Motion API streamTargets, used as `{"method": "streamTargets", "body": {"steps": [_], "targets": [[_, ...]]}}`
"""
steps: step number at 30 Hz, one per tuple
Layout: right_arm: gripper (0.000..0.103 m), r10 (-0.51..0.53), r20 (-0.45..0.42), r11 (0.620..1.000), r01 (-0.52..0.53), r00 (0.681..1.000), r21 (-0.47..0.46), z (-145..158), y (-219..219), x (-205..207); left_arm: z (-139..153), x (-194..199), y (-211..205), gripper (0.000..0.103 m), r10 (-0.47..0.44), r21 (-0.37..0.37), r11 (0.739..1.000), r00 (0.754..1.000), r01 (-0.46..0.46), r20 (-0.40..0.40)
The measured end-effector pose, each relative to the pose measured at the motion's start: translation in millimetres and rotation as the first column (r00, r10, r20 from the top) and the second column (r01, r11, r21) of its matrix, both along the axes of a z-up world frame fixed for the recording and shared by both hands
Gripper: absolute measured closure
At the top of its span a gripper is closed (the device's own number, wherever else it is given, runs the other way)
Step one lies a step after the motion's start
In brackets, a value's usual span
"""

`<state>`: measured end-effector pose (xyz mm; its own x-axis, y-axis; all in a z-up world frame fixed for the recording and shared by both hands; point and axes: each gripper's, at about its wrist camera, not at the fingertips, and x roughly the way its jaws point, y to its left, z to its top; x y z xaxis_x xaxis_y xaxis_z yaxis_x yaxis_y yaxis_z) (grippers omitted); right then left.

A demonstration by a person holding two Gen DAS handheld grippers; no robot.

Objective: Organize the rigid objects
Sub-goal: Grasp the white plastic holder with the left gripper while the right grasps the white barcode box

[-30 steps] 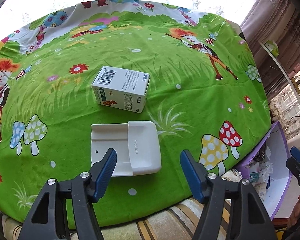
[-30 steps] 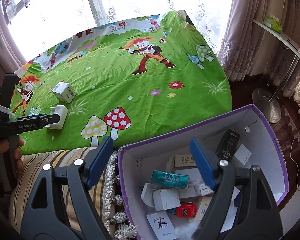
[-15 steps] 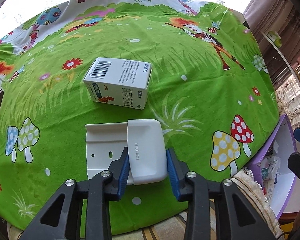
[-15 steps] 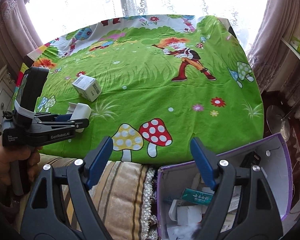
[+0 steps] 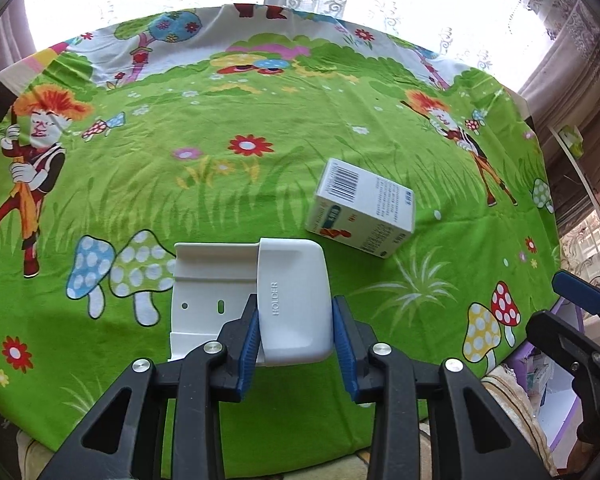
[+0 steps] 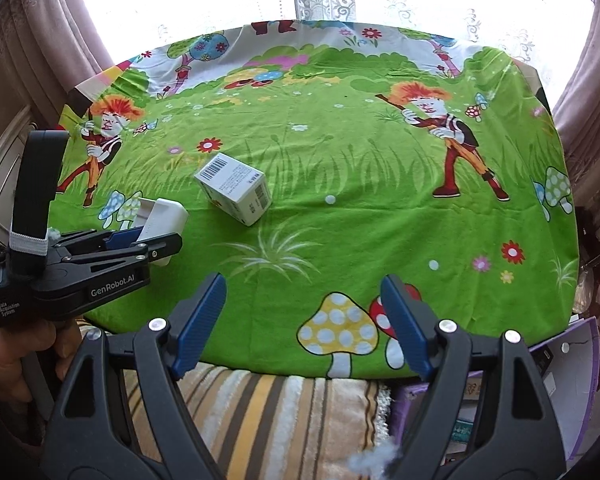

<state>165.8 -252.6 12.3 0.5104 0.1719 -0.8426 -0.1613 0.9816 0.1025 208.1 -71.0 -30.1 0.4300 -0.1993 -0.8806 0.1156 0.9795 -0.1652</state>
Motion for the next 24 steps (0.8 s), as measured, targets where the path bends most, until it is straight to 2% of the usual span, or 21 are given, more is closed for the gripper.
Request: {"method": "streamTargets", "body": {"steps": [3, 12, 17, 24], "targets": [[0.021, -0.012, -0.024, 1.0, 0.013, 1.0, 0.019, -1, 18, 15, 5, 2, 21, 0.067, 0.044, -0.011, 0.999, 0.999, -0.044, 0.021], [0.021, -0.161, -0.139, 0.983, 0.172, 0.977, 0.07, -13, 60, 69, 8, 7, 65, 0.067, 0.159, -0.025, 0.987, 0.985, -0.158, 0.06], [0.014, -0.265, -0.205, 0.953, 0.288, 0.942, 0.092, -25, 66, 92, 9, 7, 75, 0.067, 0.188, -0.042, 0.982, 0.979, -0.185, 0.076], [0.014, -0.31, -0.236, 0.941, 0.332, 0.921, 0.058, -37, 78, 113, 6, 7, 82, 0.067, 0.191, -0.087, 0.979, 0.979, -0.185, 0.071]]}}
